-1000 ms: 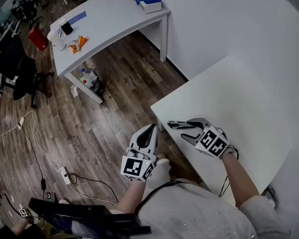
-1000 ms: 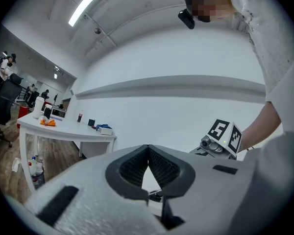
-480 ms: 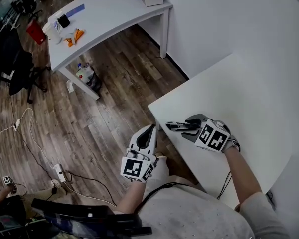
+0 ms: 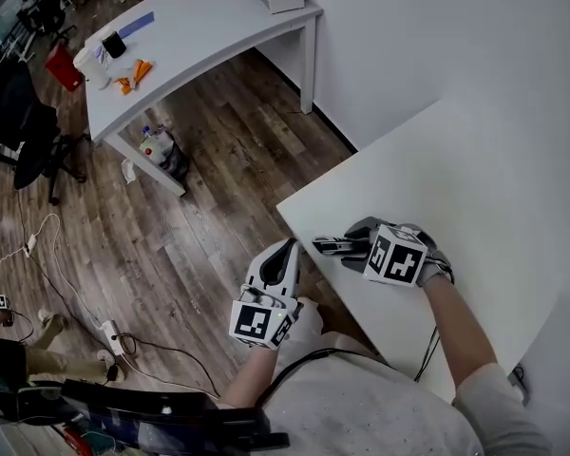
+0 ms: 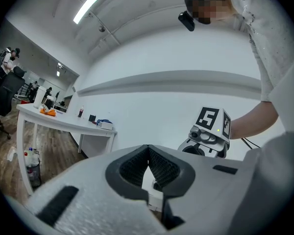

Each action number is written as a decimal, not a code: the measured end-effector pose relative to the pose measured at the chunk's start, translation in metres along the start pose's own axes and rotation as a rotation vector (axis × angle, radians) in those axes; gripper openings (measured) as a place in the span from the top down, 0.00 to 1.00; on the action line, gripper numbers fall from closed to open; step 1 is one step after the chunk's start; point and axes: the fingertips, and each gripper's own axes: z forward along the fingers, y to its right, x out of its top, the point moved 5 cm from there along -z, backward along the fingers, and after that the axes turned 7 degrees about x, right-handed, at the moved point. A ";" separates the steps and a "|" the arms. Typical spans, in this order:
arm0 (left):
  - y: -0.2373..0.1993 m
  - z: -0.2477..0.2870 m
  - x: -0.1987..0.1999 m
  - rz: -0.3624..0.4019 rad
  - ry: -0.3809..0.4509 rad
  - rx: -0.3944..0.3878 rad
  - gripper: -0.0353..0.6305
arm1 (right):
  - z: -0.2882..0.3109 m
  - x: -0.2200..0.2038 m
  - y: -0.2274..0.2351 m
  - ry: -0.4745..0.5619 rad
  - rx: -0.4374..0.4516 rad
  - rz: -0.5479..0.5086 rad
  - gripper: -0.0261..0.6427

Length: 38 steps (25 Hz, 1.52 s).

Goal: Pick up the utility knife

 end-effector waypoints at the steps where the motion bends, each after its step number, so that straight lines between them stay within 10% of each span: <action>1: 0.000 0.001 -0.001 0.001 0.001 -0.004 0.94 | 0.000 0.000 0.000 -0.001 0.012 0.009 0.67; 38: 0.037 0.001 0.039 0.004 -0.011 -0.059 0.94 | -0.072 0.006 -0.022 0.088 -0.075 0.140 0.76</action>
